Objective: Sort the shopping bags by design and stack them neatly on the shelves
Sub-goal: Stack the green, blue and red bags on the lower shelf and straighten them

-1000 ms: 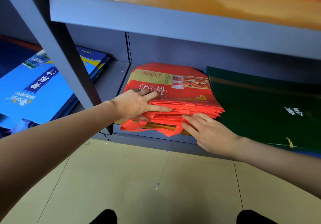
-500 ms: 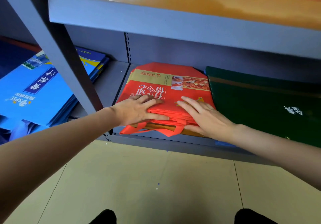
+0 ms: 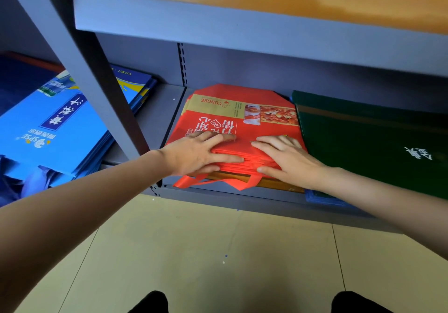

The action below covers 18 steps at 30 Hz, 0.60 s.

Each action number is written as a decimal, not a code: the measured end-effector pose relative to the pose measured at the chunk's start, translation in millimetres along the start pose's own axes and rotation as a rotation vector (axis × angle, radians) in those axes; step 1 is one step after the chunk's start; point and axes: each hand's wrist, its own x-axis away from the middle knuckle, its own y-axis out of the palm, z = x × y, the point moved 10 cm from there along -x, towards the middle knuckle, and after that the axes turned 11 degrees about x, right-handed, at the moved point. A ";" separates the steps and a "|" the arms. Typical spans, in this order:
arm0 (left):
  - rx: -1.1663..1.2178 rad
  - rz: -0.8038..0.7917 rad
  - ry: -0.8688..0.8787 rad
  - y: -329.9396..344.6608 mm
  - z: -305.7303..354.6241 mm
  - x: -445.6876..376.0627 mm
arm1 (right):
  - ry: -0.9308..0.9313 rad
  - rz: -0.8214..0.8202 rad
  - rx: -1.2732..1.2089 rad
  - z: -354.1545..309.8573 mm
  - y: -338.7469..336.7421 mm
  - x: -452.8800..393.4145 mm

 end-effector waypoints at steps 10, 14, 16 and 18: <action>0.238 -0.213 -0.134 3.3 -8.3 -14.1 | -0.012 0.061 0.057 -1.1 -16.4 -2.3; 0.249 -0.154 -0.116 -10.9 -8.9 -18.7 | -0.002 0.084 0.050 1.3 -27.4 -3.5; 0.255 -0.132 -0.119 -16.3 -9.2 -20.2 | 0.013 0.093 0.031 4.0 -32.1 -4.7; 0.260 -0.146 -0.128 -16.5 -10.6 -20.4 | 0.014 0.091 0.010 3.9 -32.2 -5.9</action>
